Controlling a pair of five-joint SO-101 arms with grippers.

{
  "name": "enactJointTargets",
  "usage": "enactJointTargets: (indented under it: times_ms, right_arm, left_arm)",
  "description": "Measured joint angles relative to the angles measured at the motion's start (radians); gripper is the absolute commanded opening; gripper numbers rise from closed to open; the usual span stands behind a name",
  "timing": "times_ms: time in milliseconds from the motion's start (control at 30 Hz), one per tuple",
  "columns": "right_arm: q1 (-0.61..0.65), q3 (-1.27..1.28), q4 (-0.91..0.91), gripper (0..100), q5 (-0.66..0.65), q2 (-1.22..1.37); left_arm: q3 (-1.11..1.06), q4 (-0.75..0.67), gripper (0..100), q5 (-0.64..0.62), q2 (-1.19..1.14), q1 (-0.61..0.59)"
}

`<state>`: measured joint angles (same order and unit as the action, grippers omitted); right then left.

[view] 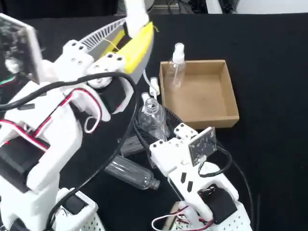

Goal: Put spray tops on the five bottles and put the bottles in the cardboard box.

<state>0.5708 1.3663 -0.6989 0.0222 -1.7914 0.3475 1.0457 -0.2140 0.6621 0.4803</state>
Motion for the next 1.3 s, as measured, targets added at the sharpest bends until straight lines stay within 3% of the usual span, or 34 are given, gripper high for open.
enactJointTargets:
  times_ms: [467, 667, 933, 1167, 1300]
  right_arm:
    - [0.0, 0.0, 0.0, 1.1, 0.0, 0.0]
    - [0.0, 0.0, 0.0, 1.1, 0.0, 0.0]
    - [0.0, 0.0, 0.0, 1.1, 0.0, -0.003]
    - [0.0, 0.0, 0.0, 1.1, 0.0, -0.008]
    - [0.0, 0.0, 0.0, 1.1, 0.0, -0.008]
  left_arm:
    - [0.19, 0.25, 3, 0.044, -0.107, 0.015]
    - [0.195, 0.259, 3, 0.057, -0.147, 0.017]
    - [0.195, 0.319, 3, 0.064, -0.153, 0.135]
    - [0.064, 0.35, 3, 0.066, -0.153, 0.11]
    - [0.011, 0.35, 12, 0.068, -0.153, 0.095]
